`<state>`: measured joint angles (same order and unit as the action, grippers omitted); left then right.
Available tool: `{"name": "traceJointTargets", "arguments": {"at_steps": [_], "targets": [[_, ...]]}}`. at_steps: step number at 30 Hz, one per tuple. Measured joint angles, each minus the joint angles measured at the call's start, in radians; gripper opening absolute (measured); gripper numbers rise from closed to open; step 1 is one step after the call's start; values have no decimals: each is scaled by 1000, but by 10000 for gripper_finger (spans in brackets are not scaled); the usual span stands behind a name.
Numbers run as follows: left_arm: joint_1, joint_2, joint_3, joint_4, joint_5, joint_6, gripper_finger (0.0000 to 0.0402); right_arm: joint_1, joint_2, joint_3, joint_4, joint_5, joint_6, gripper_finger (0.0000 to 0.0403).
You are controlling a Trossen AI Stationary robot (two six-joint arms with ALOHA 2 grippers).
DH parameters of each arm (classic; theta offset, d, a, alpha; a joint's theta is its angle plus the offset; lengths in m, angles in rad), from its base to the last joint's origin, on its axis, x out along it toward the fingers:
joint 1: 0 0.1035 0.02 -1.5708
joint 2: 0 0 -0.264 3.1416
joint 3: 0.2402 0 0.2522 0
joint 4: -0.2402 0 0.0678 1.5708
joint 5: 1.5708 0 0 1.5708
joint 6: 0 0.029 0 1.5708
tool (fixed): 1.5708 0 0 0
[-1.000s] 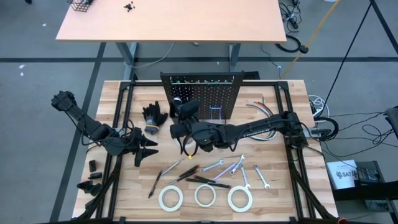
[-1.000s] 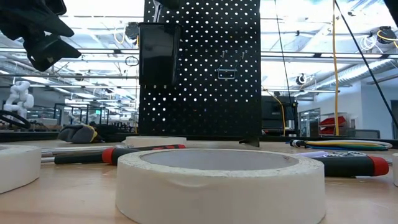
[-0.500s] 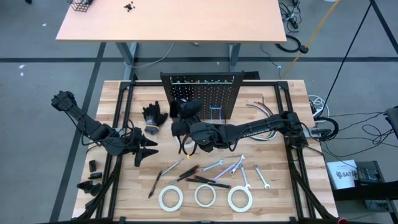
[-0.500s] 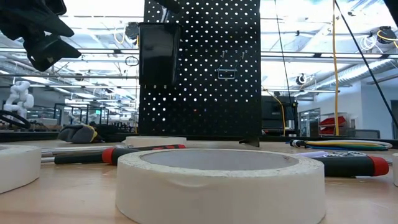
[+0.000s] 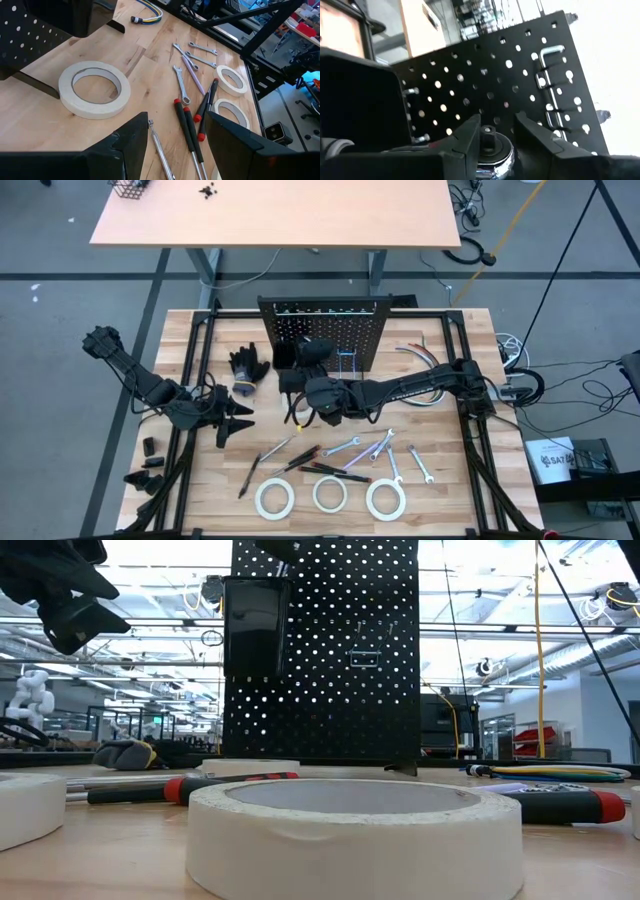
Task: Hang tools onto peg board
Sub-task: Put the gray ratchet wrench into the black bin on the peg board
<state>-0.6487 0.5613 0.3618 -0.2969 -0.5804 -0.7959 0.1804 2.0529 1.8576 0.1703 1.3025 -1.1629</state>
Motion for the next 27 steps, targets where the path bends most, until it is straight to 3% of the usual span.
{"name": "traceJointTargets", "arguments": {"at_steps": [18, 21, 27], "targets": [[0, 0, 0, 1, 8, -7, 196, 12, -1, 63, -1, 16, 201, 112], [0, 0, 0, 1, 11, -8, 196, 10, -3, 64, -83, 35, 216, 112], [0, 0, 0, 1, 11, -6, 196, 9, -3, 64, -358, -26, 213, 112]]}}
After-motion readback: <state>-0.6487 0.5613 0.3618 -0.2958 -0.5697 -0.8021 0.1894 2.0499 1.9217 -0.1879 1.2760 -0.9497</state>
